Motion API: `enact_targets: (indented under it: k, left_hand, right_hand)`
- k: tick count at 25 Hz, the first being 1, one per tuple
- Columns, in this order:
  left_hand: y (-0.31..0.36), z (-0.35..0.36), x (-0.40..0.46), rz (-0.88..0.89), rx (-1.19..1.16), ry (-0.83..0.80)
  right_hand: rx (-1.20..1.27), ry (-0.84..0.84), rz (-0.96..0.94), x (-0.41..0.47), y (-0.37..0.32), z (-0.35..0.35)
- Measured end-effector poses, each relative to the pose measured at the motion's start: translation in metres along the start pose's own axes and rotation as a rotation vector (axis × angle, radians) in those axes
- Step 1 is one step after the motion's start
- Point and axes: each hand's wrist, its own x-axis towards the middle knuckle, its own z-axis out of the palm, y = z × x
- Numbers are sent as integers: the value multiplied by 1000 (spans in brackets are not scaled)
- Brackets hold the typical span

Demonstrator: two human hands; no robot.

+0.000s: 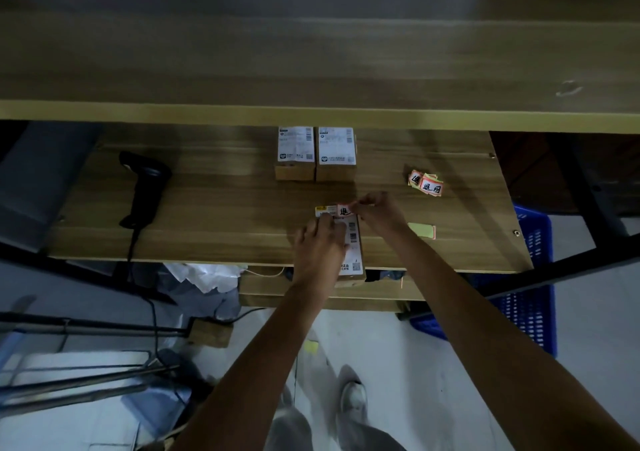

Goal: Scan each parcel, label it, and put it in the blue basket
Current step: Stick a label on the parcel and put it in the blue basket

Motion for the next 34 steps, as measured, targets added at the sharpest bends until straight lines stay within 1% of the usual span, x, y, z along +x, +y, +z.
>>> enact_targets:
  k: [3,8,11,26,30,33,34]
  left_hand:
    - [-3,3,1,-29,-34,24]
    - [-8,3,5,70,-49,84]
    - [-10,5,5,86,-62,54]
    - [-13,8,7,33,-49,-71]
    - [-11,2,9,30,-69,-142]
    - [-9,0,12,11,-89,-184]
    - [-10,0,12,6,-93,-192]
  right_hand:
    - [-31,12,5,-1,1,2]
    - [-62,12,-20,-1,1,4]
    - [-73,8,-24,-1,-1,3]
    - [6,-22,-62,6,6,4]
    - [-52,26,-62,4,7,4]
    - [-44,133,-36,1,9,3]
    - [-12,149,-1,2,11,4]
